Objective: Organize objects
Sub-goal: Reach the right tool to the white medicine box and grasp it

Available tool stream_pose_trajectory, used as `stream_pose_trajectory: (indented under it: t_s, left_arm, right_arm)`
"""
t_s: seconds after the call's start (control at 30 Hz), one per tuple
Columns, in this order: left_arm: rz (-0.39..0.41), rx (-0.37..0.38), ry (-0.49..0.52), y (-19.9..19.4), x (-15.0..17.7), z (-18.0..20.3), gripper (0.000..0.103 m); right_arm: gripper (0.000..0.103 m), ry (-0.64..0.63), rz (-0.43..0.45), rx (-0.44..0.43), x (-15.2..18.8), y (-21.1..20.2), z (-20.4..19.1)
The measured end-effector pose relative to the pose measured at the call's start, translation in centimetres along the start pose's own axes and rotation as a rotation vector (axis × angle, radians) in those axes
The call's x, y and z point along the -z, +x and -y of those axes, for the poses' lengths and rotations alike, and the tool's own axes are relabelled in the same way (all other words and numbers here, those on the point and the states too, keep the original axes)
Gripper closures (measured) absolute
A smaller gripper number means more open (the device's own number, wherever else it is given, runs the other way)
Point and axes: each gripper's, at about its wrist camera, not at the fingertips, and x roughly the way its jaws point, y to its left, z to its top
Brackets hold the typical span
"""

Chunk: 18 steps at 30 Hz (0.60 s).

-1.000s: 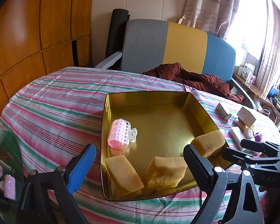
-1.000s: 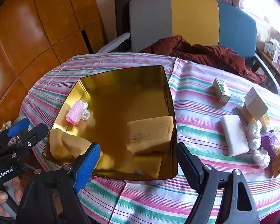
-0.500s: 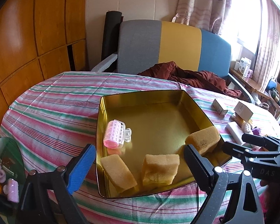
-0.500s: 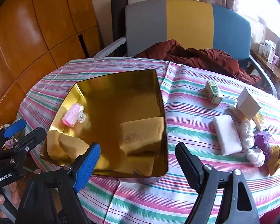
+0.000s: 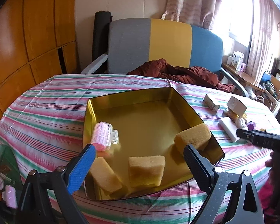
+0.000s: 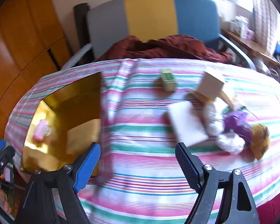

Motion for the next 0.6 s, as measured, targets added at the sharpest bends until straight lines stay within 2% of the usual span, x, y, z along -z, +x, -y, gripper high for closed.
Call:
stream_pose_trajectory:
  t_s: [0.2, 0.37, 0.6]
  left_arm:
    - [-0.010, 0.018, 0.035, 0.7, -0.4, 1.4, 0.007]
    - [-0.020, 0.038, 0.064, 1.3, -1.0, 2.7, 0.007]
    - [-0.038, 0.056, 0.098, 2.5, -1.9, 4.1, 0.007]
  right_arm:
    - [0.019, 0.114, 0.017, 0.054, -1.9, -0.2, 5.8]
    - [0.019, 0.211, 0.044, 0.075, -5.4, 0.1, 10.1]
    - [0.019, 0.330, -0.002, 0.092, -11.4, 4.5, 14.4]
